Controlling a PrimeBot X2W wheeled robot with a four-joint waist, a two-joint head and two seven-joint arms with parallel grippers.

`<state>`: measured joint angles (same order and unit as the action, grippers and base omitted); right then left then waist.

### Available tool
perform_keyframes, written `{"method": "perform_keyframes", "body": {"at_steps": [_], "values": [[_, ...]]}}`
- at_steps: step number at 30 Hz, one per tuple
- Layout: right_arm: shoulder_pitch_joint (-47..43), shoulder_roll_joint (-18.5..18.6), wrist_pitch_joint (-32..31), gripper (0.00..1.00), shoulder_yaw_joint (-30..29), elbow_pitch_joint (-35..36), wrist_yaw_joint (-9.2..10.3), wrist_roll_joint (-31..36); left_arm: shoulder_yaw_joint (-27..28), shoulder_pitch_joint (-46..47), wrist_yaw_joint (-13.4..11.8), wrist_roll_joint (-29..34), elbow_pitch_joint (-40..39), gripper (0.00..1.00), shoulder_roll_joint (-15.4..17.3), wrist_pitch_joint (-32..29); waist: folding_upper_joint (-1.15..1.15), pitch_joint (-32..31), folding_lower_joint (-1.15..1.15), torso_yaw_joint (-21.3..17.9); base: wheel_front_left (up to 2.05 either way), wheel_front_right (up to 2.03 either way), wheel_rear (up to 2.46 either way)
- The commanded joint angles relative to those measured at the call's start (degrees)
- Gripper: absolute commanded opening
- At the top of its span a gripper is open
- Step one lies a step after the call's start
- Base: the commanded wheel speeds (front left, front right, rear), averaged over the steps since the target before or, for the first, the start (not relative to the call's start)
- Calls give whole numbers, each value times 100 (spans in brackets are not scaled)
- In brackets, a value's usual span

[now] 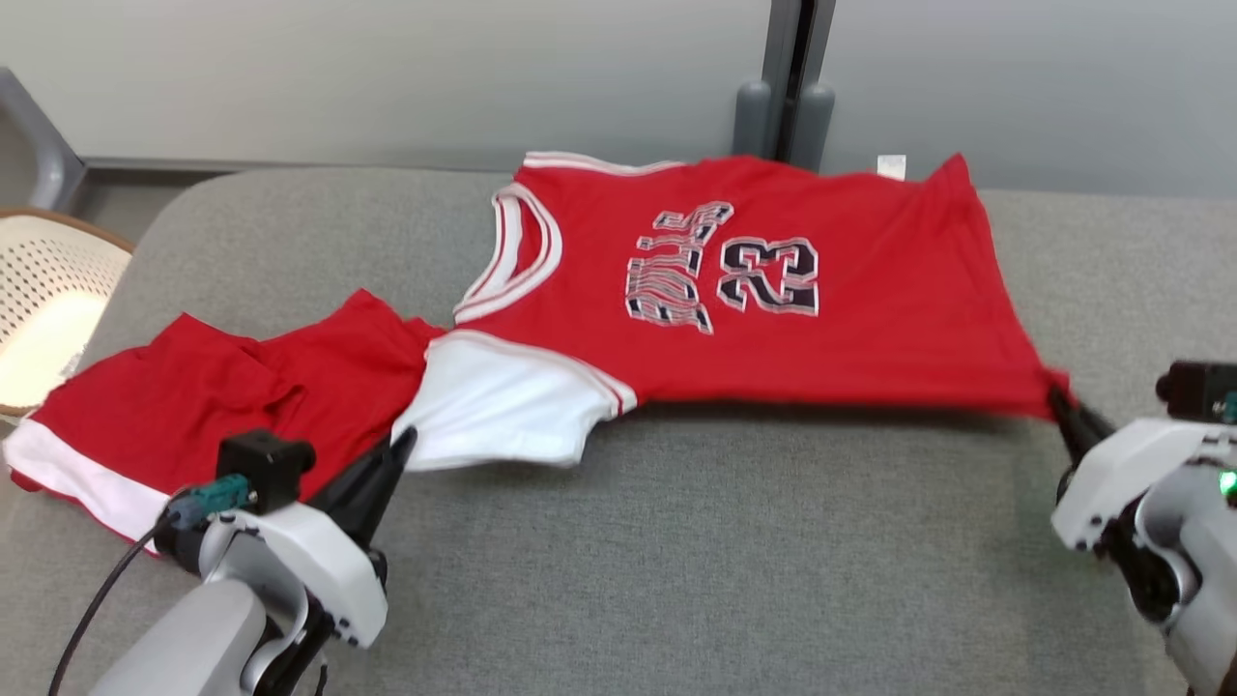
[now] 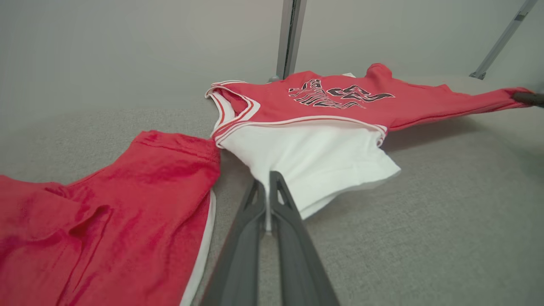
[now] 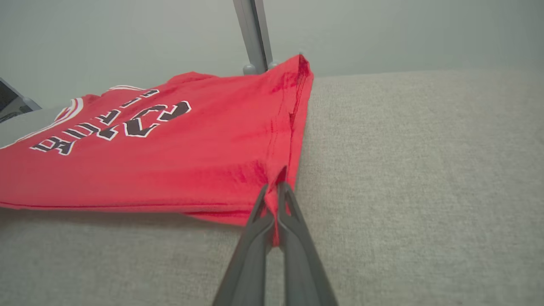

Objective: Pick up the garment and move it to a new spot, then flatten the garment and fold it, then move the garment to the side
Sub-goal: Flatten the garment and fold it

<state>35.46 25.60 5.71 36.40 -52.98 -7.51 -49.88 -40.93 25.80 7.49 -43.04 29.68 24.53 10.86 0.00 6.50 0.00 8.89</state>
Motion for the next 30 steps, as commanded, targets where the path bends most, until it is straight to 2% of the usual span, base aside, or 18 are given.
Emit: {"method": "perform_keyframes", "body": {"at_steps": [1, 5, 10, 15, 26, 30], "values": [[-199, 56, -243, 0, 71, 61, 4, -223, -65, -125, -3, -108, -105, 0, 131, -75, 0, -199, 0, 34, 0, 0, 0], [-562, 353, -850, 0, 333, 353, 4, -677, -271, -482, -3, -480, -499, 0, 413, -379, 0, -421, 0, 31, 0, 0, 0], [-958, 777, -1404, 0, 617, 654, 6, -1092, -473, -893, -19, -636, -1017, 0, 889, -697, 0, -680, 0, 1, 0, 0, 0], [-1296, 1119, -1826, 0, 742, 1086, 7, -1473, -578, -1202, -117, -785, -1552, 0, 1143, -1060, 0, -805, 0, -55, 0, 0, 0], [-1974, 1790, -3180, 0, 869, 1943, 7, -2195, -892, -1848, -201, -1187, -2883, 0, 2002, -2162, 0, -866, 0, -219, 0, 0, 0], [-2057, 1933, -3487, 0, 807, 2207, 7, -2310, -883, -1927, -316, -1247, -3260, 0, 2179, -2338, 0, -833, 0, -253, 0, 0, 0]]}}
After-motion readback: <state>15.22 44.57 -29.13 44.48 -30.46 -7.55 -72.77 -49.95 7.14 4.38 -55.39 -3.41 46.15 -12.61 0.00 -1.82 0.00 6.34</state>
